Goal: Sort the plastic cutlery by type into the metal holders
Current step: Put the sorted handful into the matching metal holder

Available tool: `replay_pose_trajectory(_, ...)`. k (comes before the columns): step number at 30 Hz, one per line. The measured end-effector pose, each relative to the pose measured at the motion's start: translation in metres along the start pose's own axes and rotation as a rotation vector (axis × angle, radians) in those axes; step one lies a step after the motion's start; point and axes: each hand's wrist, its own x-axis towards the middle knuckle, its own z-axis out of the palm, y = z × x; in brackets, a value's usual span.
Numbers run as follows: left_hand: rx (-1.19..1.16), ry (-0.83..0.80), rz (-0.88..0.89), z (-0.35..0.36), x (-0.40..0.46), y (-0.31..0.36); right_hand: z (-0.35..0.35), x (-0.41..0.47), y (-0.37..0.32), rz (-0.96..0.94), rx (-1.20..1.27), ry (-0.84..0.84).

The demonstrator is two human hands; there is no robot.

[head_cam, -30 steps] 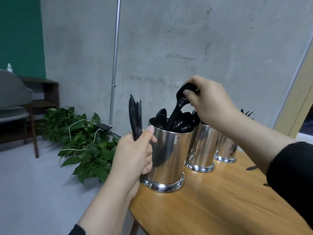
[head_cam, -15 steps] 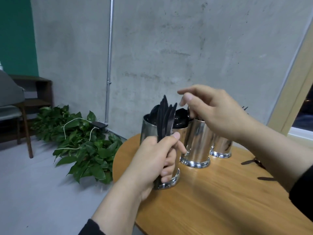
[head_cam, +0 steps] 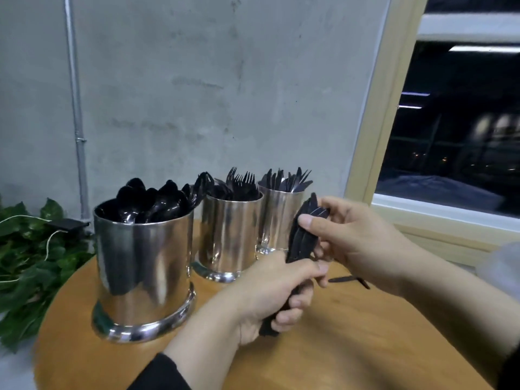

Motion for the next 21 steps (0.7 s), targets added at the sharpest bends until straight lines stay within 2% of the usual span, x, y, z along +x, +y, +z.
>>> replay_pose_trajectory(3,0.138,0.186,0.115,0.004,0.041,0.005,-0.030,0.011,0.010,-0.045,-0.135,0.207)
replay_pose_trajectory(5,0.135,0.286,0.249,0.002,0.067,0.010,-0.049,0.024,0.006,-0.091,-0.215,0.338)
replay_pose_trajectory(9,0.305,0.691,0.488,-0.012,0.106,0.005,-0.085,0.067,-0.011,-0.191,-0.359,0.561)
replay_pose_trajectory(11,0.337,0.804,0.598,-0.017,0.112,-0.007,-0.094,0.096,-0.012,-0.236,-0.428,0.635)
replay_pose_trajectory(13,0.421,0.820,0.634,-0.020,0.116,-0.027,-0.095,0.127,-0.006,-0.255,-0.462,0.646)
replay_pose_trajectory(16,0.537,0.761,0.581,-0.022,0.121,-0.055,-0.090,0.175,0.009,-0.243,-0.502,0.640)
replay_pose_trajectory(19,0.606,0.723,0.568,-0.022,0.123,-0.063,-0.086,0.215,0.033,-0.145,-0.562,0.629)
replay_pose_trajectory(21,0.620,0.698,0.550,-0.023,0.123,-0.063,-0.083,0.227,0.048,-0.045,-0.610,0.562)
